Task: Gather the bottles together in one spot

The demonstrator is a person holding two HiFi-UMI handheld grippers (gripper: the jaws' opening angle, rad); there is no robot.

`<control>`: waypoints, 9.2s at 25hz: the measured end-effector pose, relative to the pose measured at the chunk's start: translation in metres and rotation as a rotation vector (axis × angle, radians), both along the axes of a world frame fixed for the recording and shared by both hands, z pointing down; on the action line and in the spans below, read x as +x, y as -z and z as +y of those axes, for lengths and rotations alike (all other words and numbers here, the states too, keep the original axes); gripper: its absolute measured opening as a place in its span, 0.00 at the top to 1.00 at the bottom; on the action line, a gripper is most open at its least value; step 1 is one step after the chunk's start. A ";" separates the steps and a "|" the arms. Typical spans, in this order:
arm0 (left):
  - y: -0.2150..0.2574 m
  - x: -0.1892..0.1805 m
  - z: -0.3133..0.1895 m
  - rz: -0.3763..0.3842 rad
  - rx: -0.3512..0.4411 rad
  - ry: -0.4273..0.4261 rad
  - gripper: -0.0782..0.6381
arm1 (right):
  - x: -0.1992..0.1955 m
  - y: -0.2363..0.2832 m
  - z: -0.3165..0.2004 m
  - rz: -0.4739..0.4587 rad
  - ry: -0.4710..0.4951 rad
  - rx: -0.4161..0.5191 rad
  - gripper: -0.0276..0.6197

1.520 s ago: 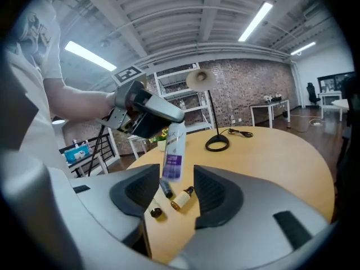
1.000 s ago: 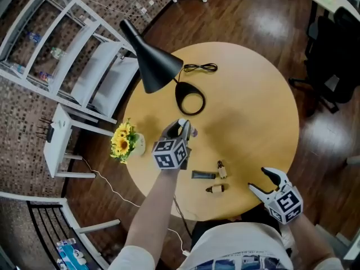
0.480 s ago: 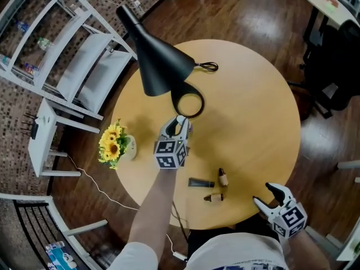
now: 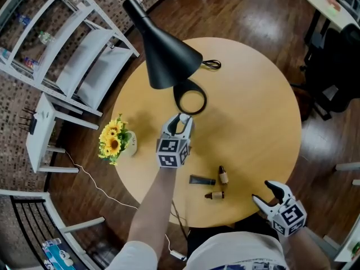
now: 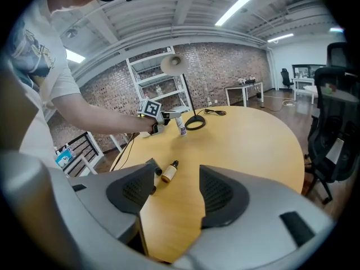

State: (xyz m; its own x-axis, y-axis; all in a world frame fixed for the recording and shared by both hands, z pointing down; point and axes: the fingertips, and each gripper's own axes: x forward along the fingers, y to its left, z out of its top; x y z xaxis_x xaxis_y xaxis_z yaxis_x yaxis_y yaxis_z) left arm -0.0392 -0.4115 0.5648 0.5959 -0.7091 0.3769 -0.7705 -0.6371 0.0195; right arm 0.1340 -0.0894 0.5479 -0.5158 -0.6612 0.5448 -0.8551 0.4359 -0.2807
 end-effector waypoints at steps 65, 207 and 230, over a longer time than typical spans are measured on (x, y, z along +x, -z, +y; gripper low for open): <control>0.050 -0.157 0.581 0.259 -0.474 0.189 0.64 | -0.122 0.047 0.189 0.341 0.327 0.142 0.57; 0.134 -0.163 0.443 0.199 -0.147 0.322 0.54 | -0.061 0.110 0.122 0.024 0.117 0.225 0.58; 0.105 -0.189 0.589 0.278 -0.266 0.230 0.54 | -0.105 0.103 0.276 0.212 0.099 0.234 0.58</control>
State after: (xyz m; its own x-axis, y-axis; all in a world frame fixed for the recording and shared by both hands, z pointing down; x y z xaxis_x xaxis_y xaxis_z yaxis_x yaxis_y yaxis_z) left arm -0.2278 0.1771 0.4594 0.5386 -0.7349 0.4120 -0.8339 -0.3950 0.3856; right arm 0.0291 0.1869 0.4453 -0.4752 -0.7333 0.4863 -0.8339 0.5517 0.0170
